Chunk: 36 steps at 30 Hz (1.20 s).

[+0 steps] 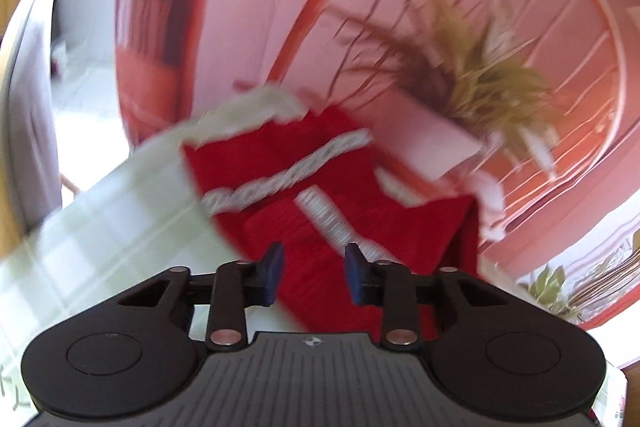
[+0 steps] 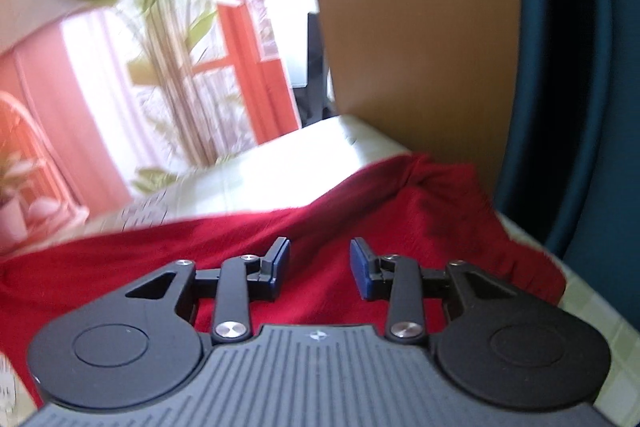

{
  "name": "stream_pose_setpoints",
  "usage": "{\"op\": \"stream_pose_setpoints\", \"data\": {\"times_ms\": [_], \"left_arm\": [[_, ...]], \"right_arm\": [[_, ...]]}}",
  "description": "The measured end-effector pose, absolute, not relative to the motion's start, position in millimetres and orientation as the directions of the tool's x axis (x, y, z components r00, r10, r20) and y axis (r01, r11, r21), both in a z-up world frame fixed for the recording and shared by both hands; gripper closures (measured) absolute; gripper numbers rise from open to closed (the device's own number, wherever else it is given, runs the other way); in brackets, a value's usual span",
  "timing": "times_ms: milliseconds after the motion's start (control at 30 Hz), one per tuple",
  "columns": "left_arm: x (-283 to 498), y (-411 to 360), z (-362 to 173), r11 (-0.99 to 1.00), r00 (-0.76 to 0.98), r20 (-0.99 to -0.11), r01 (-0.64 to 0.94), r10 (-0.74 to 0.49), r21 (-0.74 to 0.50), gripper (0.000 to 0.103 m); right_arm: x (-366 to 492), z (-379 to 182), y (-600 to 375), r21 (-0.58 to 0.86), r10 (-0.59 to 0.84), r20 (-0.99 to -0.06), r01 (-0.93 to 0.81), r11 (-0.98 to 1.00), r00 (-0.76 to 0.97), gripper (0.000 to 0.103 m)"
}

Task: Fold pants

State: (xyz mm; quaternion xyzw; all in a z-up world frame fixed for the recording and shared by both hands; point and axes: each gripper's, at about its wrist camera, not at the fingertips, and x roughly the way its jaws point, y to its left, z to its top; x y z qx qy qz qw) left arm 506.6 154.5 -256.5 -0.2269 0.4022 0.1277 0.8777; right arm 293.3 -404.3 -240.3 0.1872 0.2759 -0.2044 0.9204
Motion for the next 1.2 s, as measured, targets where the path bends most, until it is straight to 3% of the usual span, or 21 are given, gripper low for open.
{"op": "stream_pose_setpoints", "data": {"times_ms": [167,300,567,633,667,700,733,867,1200], "left_arm": [[509,168,-284,0.824,0.616,-0.787,-0.457,0.023,-0.334,0.068],[513,176,-292,0.797,0.644,-0.765,-0.474,0.022,-0.375,0.044],[532,165,-292,0.820,0.660,-0.747,-0.472,0.085,-0.323,0.044],[537,158,-293,0.838,0.656,-0.747,-0.462,0.105,-0.289,0.046],[539,155,-293,0.849,0.654,-0.747,-0.457,0.118,-0.266,0.059],[541,152,-294,0.857,0.646,-0.750,-0.459,0.142,-0.234,0.082],[542,149,-295,0.860,0.634,-0.755,-0.469,0.168,-0.203,0.089],[541,151,-294,0.854,0.633,-0.754,-0.478,0.173,-0.206,0.094],[511,159,-288,0.853,0.588,-0.772,-0.507,0.240,-0.121,0.094]], "right_arm": [[294,-251,-383,0.197,-0.248,-0.624,0.456,0.868,0.741,0.064],[294,-255,-379,0.198,-0.237,-0.638,0.454,0.869,0.733,0.063],[288,-259,-378,0.195,-0.225,-0.666,0.457,0.868,0.712,0.063],[285,-258,-378,0.194,-0.228,-0.669,0.463,0.865,0.708,0.061],[284,-258,-378,0.193,-0.232,-0.670,0.467,0.863,0.706,0.060],[282,-258,-378,0.191,-0.237,-0.671,0.472,0.861,0.703,0.058],[280,-258,-379,0.191,-0.235,-0.673,0.471,0.861,0.702,0.058],[276,-264,-378,0.187,-0.228,-0.690,0.473,0.861,0.687,0.058],[276,-268,-377,0.146,-0.231,-0.685,0.441,0.885,0.691,0.058]]}}
